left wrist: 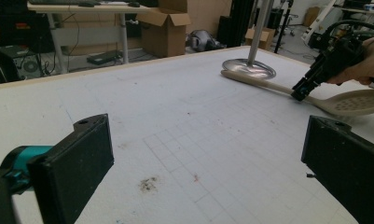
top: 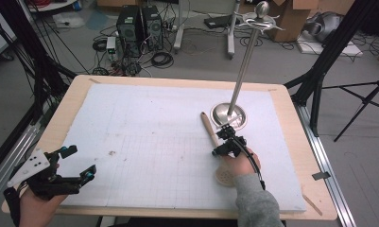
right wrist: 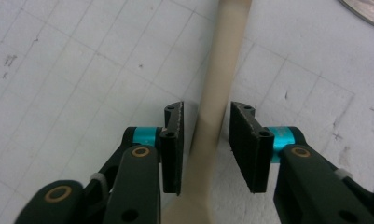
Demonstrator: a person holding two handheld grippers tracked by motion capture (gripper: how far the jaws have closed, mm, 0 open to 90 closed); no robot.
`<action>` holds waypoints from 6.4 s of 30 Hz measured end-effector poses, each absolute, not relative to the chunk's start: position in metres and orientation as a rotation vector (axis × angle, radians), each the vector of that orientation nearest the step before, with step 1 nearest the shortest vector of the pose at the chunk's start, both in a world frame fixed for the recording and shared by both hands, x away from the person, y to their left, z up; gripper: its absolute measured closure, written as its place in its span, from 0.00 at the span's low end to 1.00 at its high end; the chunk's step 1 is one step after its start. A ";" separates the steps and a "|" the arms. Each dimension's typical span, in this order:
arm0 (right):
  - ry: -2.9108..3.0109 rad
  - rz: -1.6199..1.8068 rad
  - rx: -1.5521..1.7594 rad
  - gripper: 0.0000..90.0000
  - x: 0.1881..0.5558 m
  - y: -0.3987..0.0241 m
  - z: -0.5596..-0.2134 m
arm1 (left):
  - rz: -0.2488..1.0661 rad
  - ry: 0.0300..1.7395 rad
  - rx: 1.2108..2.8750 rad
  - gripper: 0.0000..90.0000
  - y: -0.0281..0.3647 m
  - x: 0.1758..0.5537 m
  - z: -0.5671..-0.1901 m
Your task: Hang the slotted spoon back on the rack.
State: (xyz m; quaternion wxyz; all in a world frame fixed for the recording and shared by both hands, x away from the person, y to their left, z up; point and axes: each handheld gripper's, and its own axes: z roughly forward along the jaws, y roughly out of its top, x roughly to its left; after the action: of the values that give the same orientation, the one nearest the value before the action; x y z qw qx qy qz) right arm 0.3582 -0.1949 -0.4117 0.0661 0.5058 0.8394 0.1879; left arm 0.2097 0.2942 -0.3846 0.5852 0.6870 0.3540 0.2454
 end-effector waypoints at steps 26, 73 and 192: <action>2.593 0.656 1.495 0.87 0.353 -0.202 -0.407 | 0.562 0.827 1.602 0.03 0.294 0.211 -0.385; 2.225 1.407 1.245 0.87 0.309 -0.305 -0.368 | 0.546 0.810 1.610 0.03 0.291 0.215 -0.387; 1.976 1.712 1.023 0.87 0.321 -0.433 -0.282 | 0.582 0.853 1.636 0.03 0.298 0.191 -0.403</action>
State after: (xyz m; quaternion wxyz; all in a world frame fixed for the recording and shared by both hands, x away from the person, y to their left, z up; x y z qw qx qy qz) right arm 0.3207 -0.4328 -0.2823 0.1663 0.3594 0.6941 0.6011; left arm 0.1915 0.2981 -0.4025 0.5675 0.6963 0.3632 0.2475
